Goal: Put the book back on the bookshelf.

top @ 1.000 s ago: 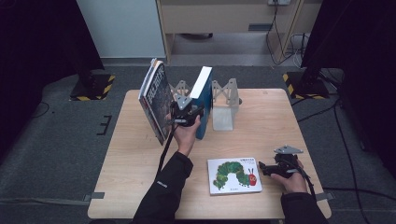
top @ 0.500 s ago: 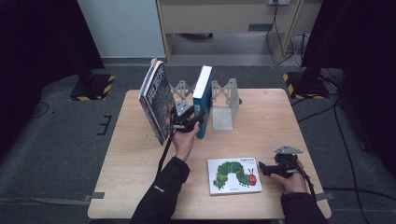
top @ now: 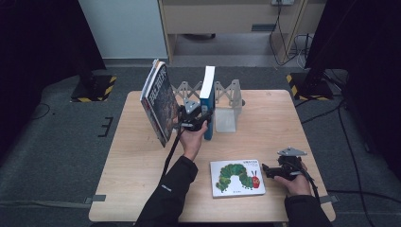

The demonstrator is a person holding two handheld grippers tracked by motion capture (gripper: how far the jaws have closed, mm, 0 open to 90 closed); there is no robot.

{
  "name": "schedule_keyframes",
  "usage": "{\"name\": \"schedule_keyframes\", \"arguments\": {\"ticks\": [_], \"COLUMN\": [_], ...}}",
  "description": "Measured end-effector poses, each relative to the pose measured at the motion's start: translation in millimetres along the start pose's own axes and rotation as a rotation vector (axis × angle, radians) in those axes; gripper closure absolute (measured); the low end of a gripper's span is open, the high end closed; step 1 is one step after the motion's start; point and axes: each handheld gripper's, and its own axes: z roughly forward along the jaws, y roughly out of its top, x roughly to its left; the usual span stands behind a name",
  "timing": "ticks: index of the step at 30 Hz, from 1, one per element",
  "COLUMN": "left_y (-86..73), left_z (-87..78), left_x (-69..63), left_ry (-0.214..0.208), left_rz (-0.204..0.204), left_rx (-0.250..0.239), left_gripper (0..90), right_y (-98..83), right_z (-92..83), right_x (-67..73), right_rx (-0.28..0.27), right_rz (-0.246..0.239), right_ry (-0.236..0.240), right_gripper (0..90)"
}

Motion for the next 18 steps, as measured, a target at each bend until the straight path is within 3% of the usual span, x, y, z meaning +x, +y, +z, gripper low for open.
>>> {"name": "schedule_keyframes", "arguments": {"ticks": [8,18], "left_y": [3.6,-4.5], "left_z": [3.5,0.7], "left_x": [-4.5,-0.9], "left_ry": [0.005,-0.05], "left_rz": [-0.006,0.024], "left_rx": [0.008,-0.007], "left_gripper": [55.3,52.9], "right_y": [0.0,0.0], "right_z": [0.0,0.1], "right_x": [0.0,0.0], "right_rx": [0.0,0.001], "right_rz": [0.0,0.0], "right_ry": [0.001,0.002], "right_gripper": [3.1,3.0]}}
